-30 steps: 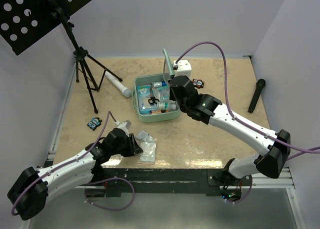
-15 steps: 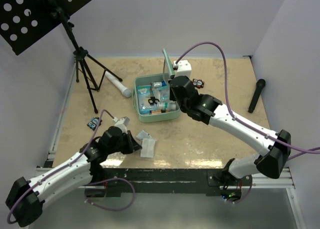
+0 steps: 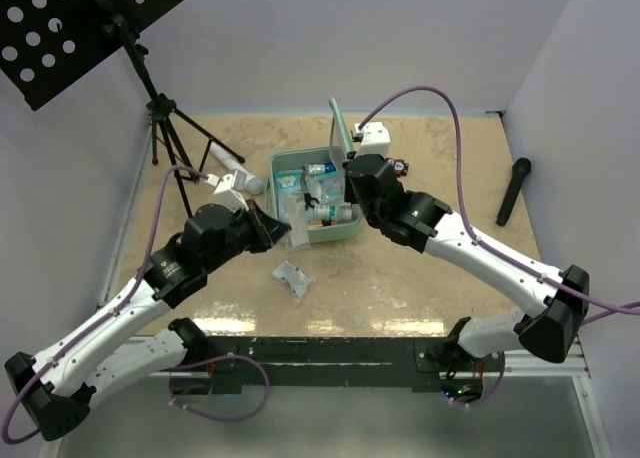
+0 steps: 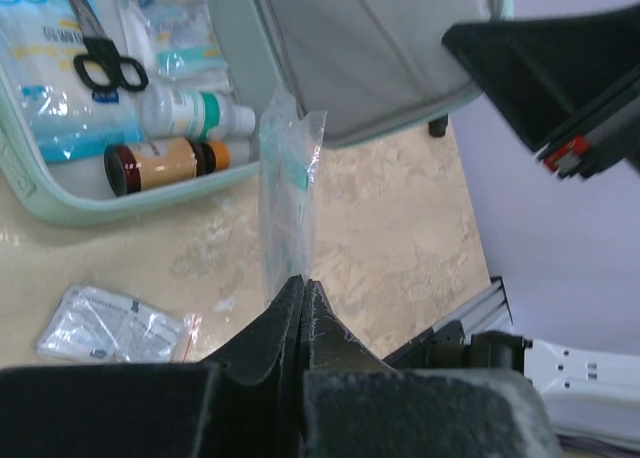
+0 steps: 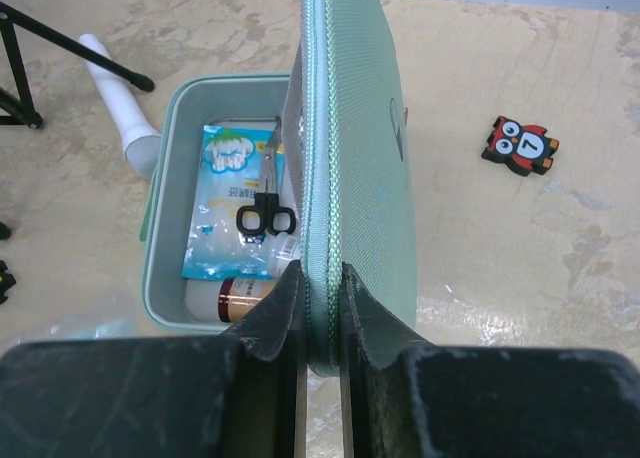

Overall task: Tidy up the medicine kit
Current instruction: Place the medical item at the medicine box.

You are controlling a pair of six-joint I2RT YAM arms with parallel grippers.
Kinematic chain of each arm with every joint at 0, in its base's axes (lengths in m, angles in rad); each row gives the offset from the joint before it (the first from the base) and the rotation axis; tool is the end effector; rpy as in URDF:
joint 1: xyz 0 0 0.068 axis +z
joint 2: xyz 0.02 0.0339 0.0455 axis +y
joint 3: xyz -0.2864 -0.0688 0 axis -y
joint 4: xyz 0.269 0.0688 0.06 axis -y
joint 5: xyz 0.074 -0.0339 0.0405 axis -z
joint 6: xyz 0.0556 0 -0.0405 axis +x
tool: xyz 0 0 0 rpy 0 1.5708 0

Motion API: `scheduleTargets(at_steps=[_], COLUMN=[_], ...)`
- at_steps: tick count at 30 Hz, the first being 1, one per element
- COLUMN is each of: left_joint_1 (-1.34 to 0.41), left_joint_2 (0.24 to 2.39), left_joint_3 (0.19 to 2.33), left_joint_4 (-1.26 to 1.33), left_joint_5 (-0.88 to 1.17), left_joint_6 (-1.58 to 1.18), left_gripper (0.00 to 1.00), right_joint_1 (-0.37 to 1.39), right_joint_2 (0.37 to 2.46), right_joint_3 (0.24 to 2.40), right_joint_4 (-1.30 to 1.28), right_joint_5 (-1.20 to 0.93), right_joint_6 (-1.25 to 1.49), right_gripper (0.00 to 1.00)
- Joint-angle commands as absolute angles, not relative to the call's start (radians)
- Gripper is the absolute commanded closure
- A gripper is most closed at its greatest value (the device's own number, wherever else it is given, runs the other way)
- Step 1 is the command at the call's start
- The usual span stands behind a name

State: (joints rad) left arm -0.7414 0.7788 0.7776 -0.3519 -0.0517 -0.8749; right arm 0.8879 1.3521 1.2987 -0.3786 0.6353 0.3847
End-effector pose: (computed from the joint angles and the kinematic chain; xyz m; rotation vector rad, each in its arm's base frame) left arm 0.1544 -0.1375 0.3296 -0.1748 2.0575 -1.0039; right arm 0.2386 0.2410 0.3889 -0.0848 1.9187 0.2179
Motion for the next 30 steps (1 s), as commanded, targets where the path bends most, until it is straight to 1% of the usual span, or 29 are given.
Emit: scheduleTargets(at_steps=[1, 4, 10, 16, 21, 30], left_joint_1=[-0.718, -0.668, -0.516, -0.505, -0.505, -0.505], left_joint_2=[0.88, 0.962, 1.107, 1.253, 1.318, 1.405], left_joint_3=[0.923, 1.024, 1.097, 1.192, 1.235, 1.275], left_joint_4=[-0.276, -0.264, -0.094, 0.029, 0.109, 0.14], left_joint_5=[-0.159, -0.172, 0.038, 0.121, 0.196, 0.247], left_joint_6=[-0.836, -0.83, -0.879, -0.925, -0.977, -0.999], left_gripper=[1.0, 1.0, 1.0, 1.0, 1.0, 1.0], right_joint_1=[0.888, 0.888, 0.888, 0.888, 0.888, 0.887], right_joint_2=[1.33, 1.33, 1.335, 1.333, 1.335, 1.338], right_joint_3=[1.275, 1.272, 1.27, 1.269, 1.266, 1.272], right_joint_4=[-0.4, -0.4, -0.399, -0.402, -0.4, -0.397], right_joint_5=[0.611, 0.604, 0.604, 0.604, 0.603, 0.598], right_joint_6=[0.4, 0.402, 0.403, 0.403, 0.4, 0.394], right_gripper=[1.0, 1.0, 1.0, 1.0, 1.0, 1.0])
